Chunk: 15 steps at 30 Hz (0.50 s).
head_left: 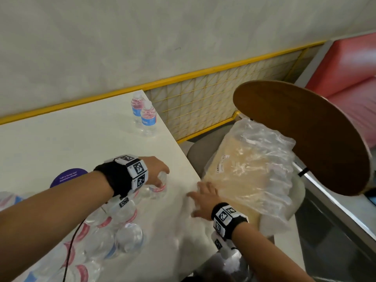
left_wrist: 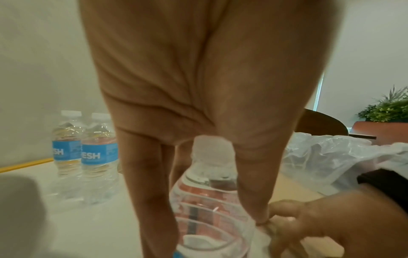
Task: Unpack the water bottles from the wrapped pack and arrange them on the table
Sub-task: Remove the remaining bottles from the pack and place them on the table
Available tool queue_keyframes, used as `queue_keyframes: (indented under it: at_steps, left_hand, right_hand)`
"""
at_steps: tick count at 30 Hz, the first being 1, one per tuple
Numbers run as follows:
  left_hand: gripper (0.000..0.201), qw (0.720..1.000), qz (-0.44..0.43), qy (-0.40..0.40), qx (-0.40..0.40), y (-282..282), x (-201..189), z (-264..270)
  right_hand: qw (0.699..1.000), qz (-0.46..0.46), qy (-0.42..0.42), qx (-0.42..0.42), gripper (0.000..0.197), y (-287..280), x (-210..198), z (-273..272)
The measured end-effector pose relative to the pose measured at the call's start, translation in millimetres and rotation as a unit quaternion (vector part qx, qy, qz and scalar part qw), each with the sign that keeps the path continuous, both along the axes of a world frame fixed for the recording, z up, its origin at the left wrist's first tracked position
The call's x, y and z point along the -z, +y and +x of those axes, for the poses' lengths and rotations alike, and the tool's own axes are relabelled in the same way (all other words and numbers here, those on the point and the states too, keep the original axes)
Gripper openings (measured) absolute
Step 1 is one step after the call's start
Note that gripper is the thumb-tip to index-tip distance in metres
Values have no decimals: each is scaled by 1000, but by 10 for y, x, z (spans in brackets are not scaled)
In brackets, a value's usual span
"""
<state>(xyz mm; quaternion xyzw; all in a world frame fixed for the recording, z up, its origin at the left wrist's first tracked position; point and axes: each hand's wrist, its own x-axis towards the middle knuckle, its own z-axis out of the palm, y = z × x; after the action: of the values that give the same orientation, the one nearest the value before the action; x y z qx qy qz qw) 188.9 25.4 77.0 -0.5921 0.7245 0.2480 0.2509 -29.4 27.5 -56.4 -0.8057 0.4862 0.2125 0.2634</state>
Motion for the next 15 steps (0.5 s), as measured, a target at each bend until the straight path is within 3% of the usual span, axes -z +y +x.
queue_keyframes:
  at_steps: [2,3,9,13,15]
  left_hand:
    - [57,1000,-5,-5,4,-19,28,1]
    - [57,1000,-3,-8,8,-27,33,-3]
    - [59,1000,14,-12,4,-60,17,-40]
    - [75,999,17,4,-39,-33,-48,-3]
    - [83,998,9,22,-65,-4,-118,90]
  right_hand:
    - [998,-54,-5,24,30,-48,21,-230]
    - [998,-66,2,18,24,-95,33,-351]
    - [999,-34,10,-30,20,-292,36,-728]
    - [999,-43,32,11,36,-283,-265,-505]
    - [997,-71,-32,22,41,-275,-534,-280]
